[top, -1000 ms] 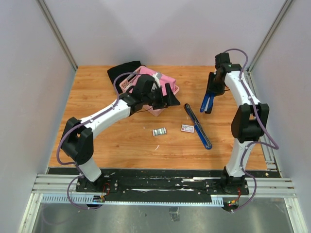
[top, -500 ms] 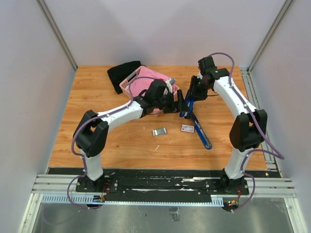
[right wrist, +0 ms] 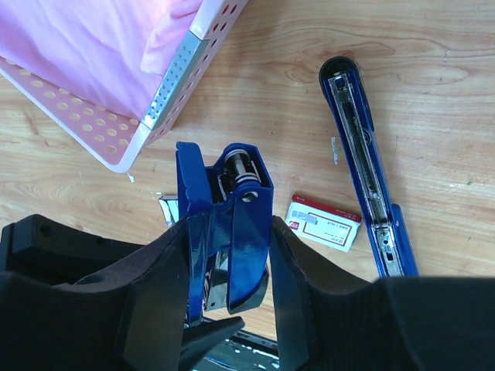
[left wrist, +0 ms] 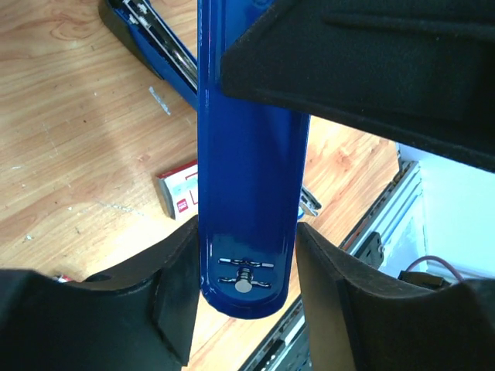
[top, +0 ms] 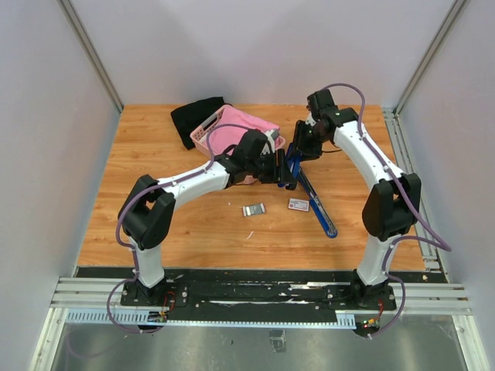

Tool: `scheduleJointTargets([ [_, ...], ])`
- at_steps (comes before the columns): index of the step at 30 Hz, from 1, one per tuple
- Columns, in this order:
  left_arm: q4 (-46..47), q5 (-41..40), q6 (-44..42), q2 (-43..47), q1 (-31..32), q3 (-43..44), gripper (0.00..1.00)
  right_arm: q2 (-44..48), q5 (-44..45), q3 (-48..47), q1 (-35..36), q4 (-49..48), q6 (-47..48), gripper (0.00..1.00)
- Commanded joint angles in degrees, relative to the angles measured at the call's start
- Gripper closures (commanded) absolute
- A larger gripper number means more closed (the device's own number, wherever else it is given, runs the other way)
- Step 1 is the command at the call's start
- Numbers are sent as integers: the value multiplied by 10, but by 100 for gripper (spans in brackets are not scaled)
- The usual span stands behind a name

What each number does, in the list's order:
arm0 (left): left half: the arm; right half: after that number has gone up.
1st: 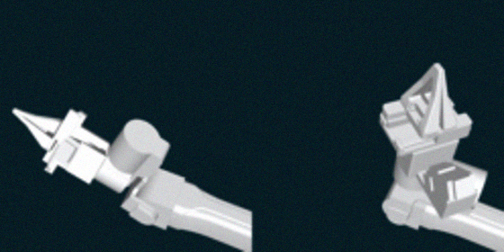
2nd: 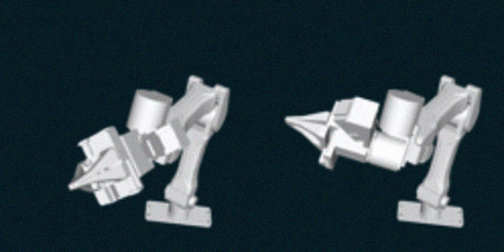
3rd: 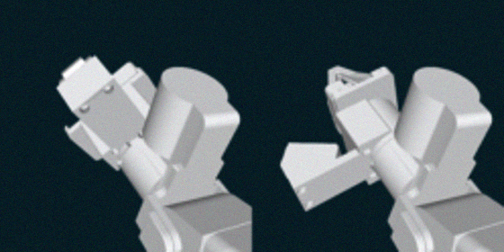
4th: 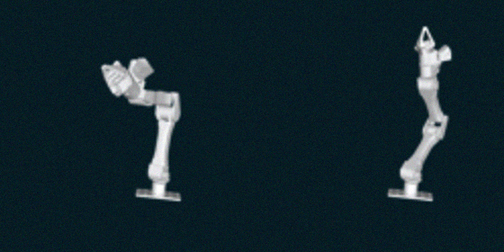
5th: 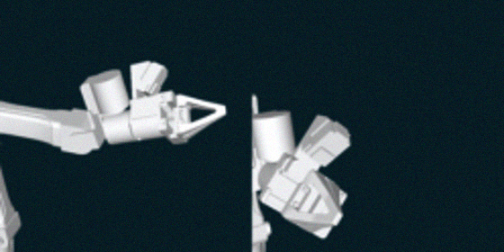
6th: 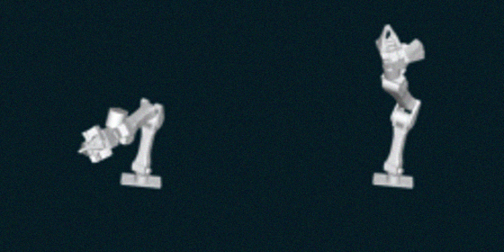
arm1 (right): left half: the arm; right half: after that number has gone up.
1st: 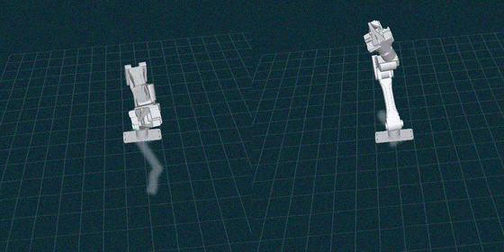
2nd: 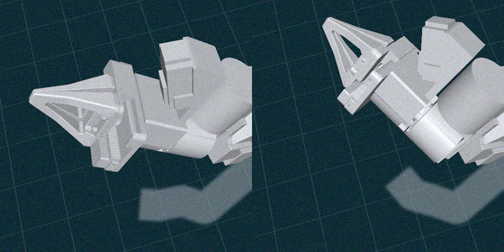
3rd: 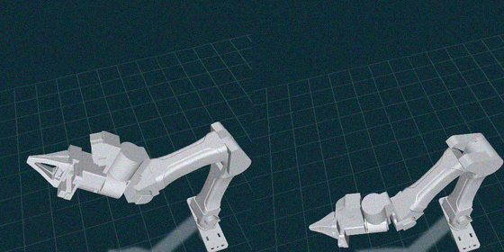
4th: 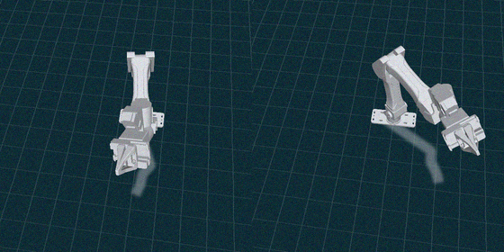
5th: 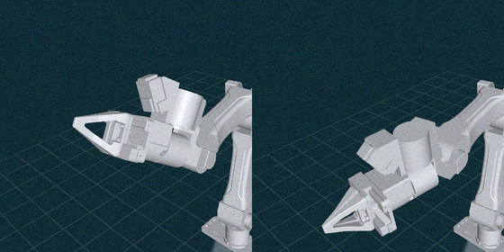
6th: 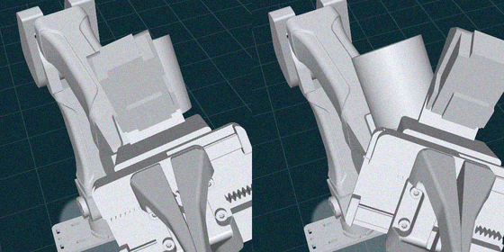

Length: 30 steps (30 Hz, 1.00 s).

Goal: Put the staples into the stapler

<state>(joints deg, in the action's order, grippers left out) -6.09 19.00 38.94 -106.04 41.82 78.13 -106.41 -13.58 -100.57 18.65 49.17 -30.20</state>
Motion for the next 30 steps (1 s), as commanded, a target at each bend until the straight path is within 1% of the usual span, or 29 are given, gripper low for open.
scheduleJointTargets([
  [1,3,4,-14,0,4,15,51,-1,-15,-18,14,2,-11,100],
  [5,5,17,-15,1,4,15,69,-3,-14,-17,14,5,-9,100],
  [7,5,21,-12,3,5,16,80,-4,-13,-17,15,4,-6,100],
  [8,3,20,-12,6,5,17,88,-3,-14,-19,15,4,-3,98],
  [9,0,18,-13,9,4,19,96,1,-13,-19,15,3,0,91],
  [10,-4,14,-13,14,4,19,99,7,-14,-18,14,-3,5,80],
  [13,-12,-6,-10,44,2,12,100,32,-10,-18,7,-18,17,38],
  [17,-7,-12,22,93,-16,-21,100,72,-15,-14,-16,-33,32,35],
  [21,7,-3,58,146,-46,-63,100,119,-58,13,-41,-59,39,34],
  [23,23,5,78,173,-62,-85,100,149,-88,42,-51,-84,38,38],
  [24,30,9,90,188,-70,-95,100,171,-106,58,-55,-100,38,40],
  [26,49,22,116,217,-86,-114,100,204,-151,100,-58,-145,36,41],
  [30,87,46,143,269,-107,-127,100,249,-306,148,-59,-241,9,34],
])
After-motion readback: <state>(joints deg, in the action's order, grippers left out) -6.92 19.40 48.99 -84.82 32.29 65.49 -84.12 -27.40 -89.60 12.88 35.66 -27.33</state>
